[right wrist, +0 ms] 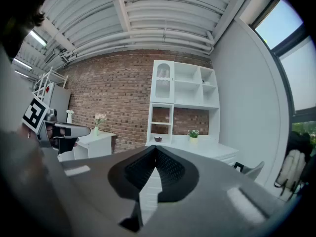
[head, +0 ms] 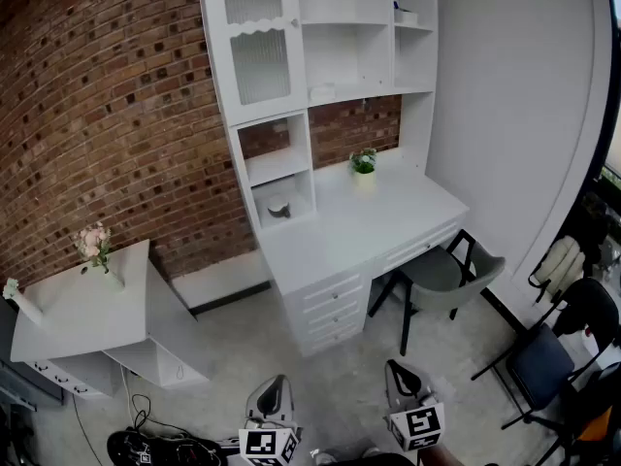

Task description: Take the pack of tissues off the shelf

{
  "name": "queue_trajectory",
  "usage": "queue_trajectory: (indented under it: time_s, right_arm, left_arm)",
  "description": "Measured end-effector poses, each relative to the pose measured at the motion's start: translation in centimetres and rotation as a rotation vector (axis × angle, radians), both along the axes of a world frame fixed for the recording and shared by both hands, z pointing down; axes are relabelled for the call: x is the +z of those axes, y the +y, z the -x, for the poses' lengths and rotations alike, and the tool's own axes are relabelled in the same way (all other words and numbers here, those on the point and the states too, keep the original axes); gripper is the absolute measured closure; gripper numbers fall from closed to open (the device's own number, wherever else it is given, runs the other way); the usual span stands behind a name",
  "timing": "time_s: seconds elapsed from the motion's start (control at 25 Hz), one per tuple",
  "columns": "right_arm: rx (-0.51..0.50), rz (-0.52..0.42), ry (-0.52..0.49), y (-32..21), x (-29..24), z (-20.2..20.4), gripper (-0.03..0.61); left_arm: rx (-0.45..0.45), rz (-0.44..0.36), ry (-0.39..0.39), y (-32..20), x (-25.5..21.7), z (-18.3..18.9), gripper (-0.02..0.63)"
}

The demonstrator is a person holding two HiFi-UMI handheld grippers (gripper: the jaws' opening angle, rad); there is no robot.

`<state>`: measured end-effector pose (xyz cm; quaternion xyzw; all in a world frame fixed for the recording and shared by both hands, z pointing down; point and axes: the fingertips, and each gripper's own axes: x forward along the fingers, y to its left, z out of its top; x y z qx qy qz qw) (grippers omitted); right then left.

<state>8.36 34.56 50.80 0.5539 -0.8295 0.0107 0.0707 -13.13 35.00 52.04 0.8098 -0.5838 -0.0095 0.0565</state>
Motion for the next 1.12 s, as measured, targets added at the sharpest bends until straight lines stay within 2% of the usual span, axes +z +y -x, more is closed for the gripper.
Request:
queue_trajectory:
  time_s: [0.4, 0.64, 0.76, 1.12]
  right_arm:
    - [0.007, 0.031, -0.019, 0.0, 0.8, 1.3, 0.575]
    - [0.003, -0.005, -0.033, -0.2, 0.4, 2.5, 0.575]
    - [0.013, 0.010, -0.028, -0.6, 0.4, 2.3, 0.575]
    - [0.009, 0.024, -0.070, -5.7, 0.9, 1.1, 0.572]
  left_arm:
    - [0.047, -0.024, 0.017, -0.3, -0.1, 0.6, 0.601]
    - [0.061, -0.028, 0.018, -0.5, 0.1, 1.3, 0.601]
    - [0.063, -0.024, 0.025, -1.0, 0.1, 1.4, 0.601]
    - [0.074, -0.014, 0.004, -5.8, 0.8, 0.4, 0.601]
